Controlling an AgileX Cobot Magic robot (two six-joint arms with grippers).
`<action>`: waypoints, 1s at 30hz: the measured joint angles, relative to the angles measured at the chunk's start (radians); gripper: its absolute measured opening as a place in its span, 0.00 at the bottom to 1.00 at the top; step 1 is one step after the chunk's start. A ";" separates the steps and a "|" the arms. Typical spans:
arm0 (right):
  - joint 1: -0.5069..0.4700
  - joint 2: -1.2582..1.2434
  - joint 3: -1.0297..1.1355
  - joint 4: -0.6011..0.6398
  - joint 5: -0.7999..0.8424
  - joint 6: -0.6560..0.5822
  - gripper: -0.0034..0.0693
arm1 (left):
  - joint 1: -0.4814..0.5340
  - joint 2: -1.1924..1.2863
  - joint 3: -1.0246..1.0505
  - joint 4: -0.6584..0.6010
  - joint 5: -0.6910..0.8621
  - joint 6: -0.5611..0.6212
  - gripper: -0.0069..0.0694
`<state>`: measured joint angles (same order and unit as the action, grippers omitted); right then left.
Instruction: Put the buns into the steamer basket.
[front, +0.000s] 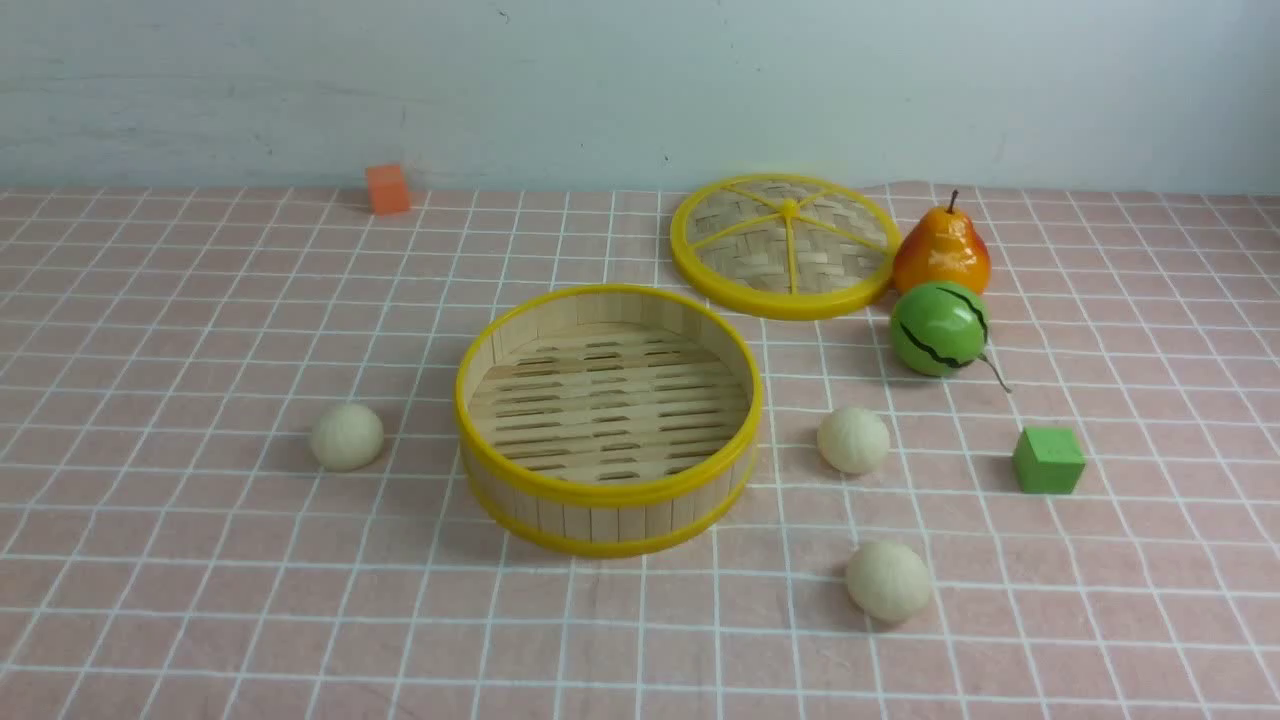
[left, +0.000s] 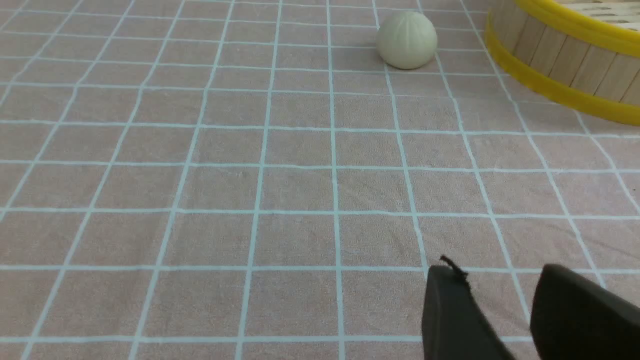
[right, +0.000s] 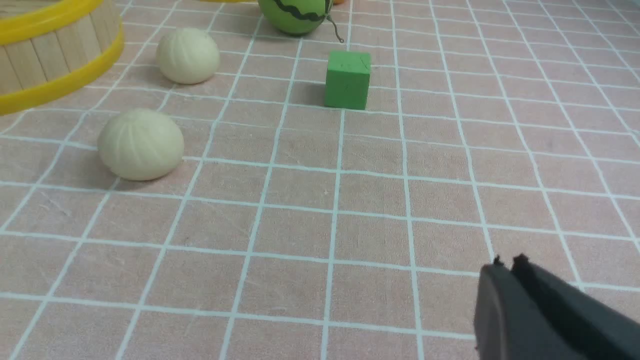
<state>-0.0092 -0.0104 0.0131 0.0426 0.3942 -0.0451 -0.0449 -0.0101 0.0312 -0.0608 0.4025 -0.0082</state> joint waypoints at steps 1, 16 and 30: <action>0.000 0.000 0.000 0.000 0.000 0.000 0.10 | 0.000 0.000 0.000 0.000 0.000 0.000 0.40; 0.000 0.000 0.000 0.000 0.000 0.000 0.12 | 0.000 0.000 0.000 0.000 0.000 0.000 0.40; 0.000 0.000 0.000 -0.005 0.000 0.000 0.14 | 0.000 0.000 0.000 -0.003 -0.016 0.000 0.40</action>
<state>-0.0092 -0.0104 0.0131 0.0371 0.3942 -0.0451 -0.0449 -0.0101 0.0312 -0.0643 0.3867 -0.0082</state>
